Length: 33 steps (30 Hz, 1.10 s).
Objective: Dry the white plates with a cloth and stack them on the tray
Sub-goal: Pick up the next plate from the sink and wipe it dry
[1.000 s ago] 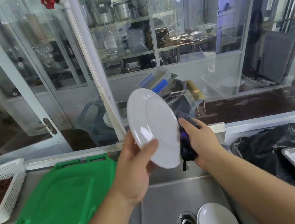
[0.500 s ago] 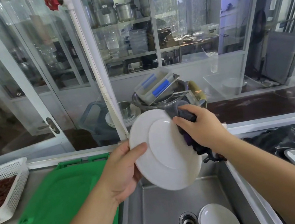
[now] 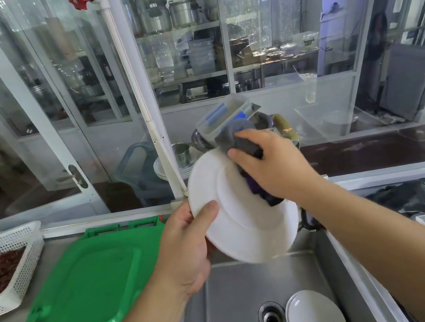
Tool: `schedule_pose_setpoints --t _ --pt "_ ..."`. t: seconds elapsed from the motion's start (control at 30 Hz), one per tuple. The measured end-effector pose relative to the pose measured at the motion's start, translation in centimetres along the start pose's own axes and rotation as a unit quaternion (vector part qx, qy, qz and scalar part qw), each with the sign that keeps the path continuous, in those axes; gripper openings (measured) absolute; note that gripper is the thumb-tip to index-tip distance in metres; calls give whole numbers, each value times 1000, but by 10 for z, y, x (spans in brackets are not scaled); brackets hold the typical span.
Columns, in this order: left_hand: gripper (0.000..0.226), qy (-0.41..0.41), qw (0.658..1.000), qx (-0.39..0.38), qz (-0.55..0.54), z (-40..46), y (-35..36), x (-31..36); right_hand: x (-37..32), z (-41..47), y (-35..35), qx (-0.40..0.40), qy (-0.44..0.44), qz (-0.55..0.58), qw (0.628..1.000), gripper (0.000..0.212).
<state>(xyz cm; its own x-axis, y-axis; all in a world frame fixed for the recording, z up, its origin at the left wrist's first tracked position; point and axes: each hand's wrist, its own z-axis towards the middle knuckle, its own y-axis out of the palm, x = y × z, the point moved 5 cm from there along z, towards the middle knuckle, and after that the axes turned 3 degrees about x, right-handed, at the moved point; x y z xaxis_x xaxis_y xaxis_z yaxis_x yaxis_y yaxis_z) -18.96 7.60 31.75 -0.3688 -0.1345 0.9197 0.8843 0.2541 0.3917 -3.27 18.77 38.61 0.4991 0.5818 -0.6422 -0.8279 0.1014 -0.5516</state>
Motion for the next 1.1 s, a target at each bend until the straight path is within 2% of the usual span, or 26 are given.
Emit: schedule_pose_setpoints --t 0.07,0.1,0.13,0.23,0.37,0.43,0.47,0.53,0.6,0.67,0.73,0.77,0.87,0.97,1.07,1.1 --pt "29 44 999 23 12 -1 0 6 15 2 -1 17 89 61 994 4" --pt "26 72 997 31 27 -1 -1 9 24 2 0 27 139 105 984 6" --pt "25 100 993 33 44 -2 -1 11 32 0 4 32 197 168 965 11" --pt "26 165 980 46 98 -4 -3 16 50 -18 20 34 353 343 870 9" --pt "22 214 962 49 160 -5 -1 17 56 -47 48 33 464 462 755 18" --pt "25 213 958 39 190 -6 3 16 58 -59 61 33 482 498 720 19" --pt "29 203 959 29 197 -5 5 14 60 -61 64 42 483 503 715 18" --pt "41 158 969 5 188 -4 9 10 66 -64 62 73 477 488 727 18" --pt "46 90 988 -5 121 -1 9 9 73 -63 54 96 450 457 761 16" --pt "33 16 999 8 47 4 5 11 78 -61 45 101 417 423 798 16" --pt "17 -39 999 26 27 5 0 12 79 -59 39 95 389 390 829 14" --pt "17 -51 998 31 22 6 -1 11 79 -59 36 90 380 375 841 13" --pt "19 -43 998 50 -2 4 1 6 69 -56 29 71 342 302 887 12" --pt "19 -18 996 78 -34 6 3 2 62 -56 28 43 270 157 949 25" --pt "21 -1 995 89 -38 10 4 3 45 -69 34 51 218 106 969 6" --pt "21 1 995 92 -34 10 4 4 38 -76 36 48 193 92 976 7"
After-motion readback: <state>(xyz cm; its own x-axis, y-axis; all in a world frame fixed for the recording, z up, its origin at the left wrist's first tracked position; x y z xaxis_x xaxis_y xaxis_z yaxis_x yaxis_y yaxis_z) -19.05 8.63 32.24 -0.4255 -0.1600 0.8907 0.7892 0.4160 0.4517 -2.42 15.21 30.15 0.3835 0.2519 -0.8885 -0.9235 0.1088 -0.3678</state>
